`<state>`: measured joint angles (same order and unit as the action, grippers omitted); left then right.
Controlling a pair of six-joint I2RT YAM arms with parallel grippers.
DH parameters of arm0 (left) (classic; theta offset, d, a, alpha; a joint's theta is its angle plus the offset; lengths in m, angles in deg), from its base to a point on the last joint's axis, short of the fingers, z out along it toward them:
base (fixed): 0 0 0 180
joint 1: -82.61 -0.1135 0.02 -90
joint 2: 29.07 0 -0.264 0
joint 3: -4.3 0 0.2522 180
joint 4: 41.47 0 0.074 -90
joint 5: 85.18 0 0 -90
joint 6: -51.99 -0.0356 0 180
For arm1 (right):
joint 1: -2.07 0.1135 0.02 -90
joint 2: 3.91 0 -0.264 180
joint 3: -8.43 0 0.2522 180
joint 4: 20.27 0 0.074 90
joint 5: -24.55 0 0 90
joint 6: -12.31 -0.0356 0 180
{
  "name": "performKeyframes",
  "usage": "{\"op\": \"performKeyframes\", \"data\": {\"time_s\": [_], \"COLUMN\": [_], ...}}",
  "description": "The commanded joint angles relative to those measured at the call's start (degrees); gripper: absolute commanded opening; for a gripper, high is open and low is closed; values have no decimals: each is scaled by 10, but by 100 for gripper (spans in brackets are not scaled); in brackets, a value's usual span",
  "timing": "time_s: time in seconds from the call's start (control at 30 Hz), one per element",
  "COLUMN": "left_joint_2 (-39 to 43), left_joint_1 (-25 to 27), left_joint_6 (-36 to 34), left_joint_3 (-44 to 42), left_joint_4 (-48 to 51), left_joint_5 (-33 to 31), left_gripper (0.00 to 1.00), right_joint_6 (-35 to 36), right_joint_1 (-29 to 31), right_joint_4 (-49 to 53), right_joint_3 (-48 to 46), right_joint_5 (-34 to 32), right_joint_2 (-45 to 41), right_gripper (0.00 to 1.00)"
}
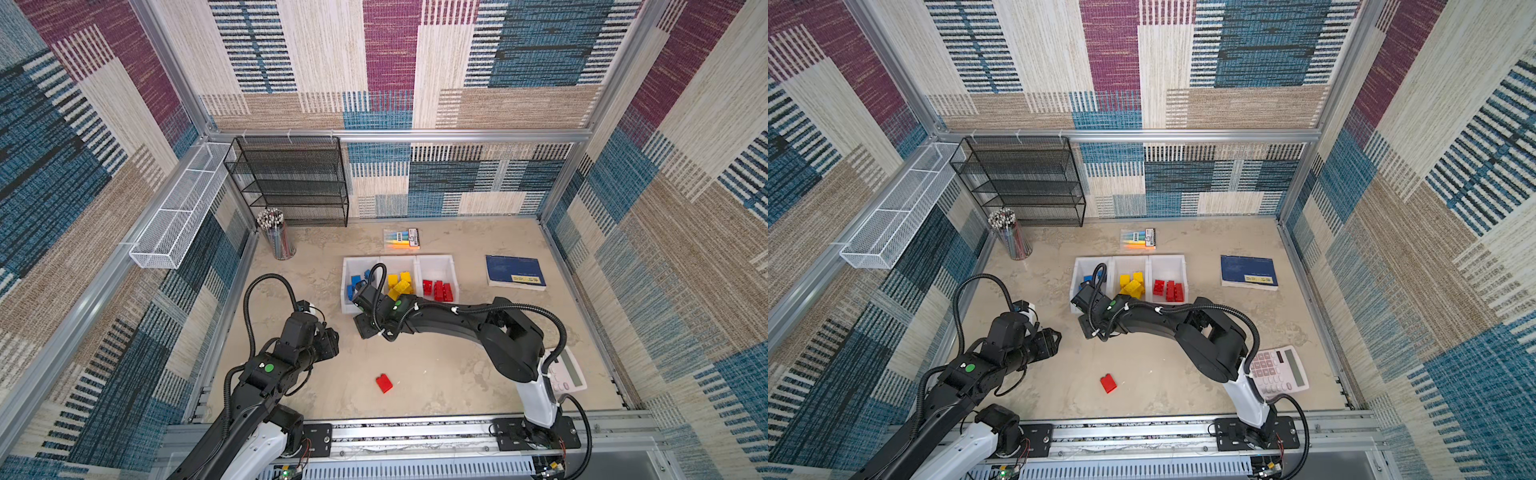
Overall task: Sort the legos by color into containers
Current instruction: 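Grasp a red brick beside the bin with the right gripper while the left withdraws, then carry the red brick into the compartment nearest the book and release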
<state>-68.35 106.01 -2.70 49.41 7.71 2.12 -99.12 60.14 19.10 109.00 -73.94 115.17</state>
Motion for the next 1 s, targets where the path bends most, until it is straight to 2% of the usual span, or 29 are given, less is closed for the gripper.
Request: {"op": "performKeyframes", "data": {"time_s": [0.0, 0.2, 0.33, 0.97], "left_joint_2": [6, 6, 10, 22], "left_joint_1": [0, 0, 0, 1], "left_joint_6": [9, 6, 8, 10], "left_joint_3": [-6, -2, -2, -6], "left_joint_4": [-3, -4, 1, 4], "left_joint_5": [12, 14, 14, 18], "left_gripper": [62, 61, 62, 62], "right_joint_6": [72, 144, 163, 178], "right_joint_1": [3, 2, 2, -4], "right_joint_4": [-24, -41, -37, -46], "right_joint_3": [7, 14, 28, 1], "right_joint_5": [18, 45, 41, 32], "right_joint_2": [6, 16, 35, 47], "right_gripper": [69, 69, 69, 62]}}
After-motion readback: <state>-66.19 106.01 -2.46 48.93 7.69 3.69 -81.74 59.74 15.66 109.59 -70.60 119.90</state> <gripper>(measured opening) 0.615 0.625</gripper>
